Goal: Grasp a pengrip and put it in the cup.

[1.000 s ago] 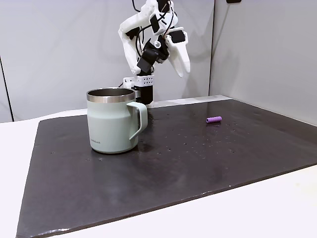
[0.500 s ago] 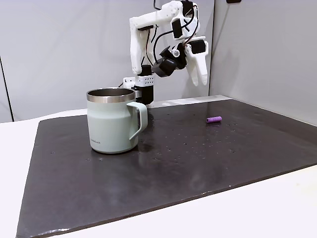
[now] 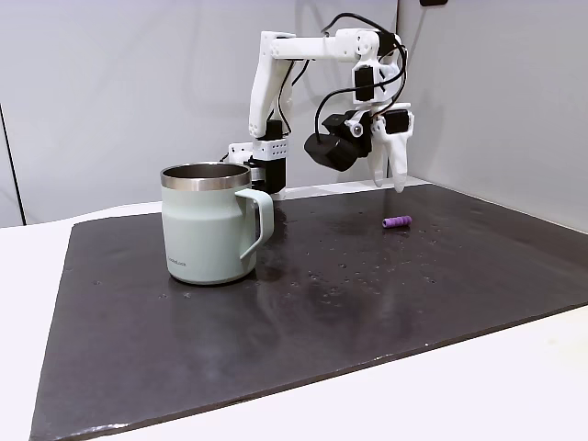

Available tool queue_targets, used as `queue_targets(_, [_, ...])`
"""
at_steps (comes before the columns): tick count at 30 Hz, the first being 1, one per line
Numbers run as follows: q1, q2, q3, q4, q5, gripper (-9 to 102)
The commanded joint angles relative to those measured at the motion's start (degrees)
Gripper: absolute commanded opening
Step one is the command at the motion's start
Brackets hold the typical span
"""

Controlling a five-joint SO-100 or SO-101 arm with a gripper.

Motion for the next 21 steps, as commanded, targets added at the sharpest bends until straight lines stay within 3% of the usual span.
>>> queue_targets(1, [0.35,-1.85,-5.45,0.62,1.49,22])
queue_targets(21, [-3.08,-13.62,-13.1,1.67,3.87,22])
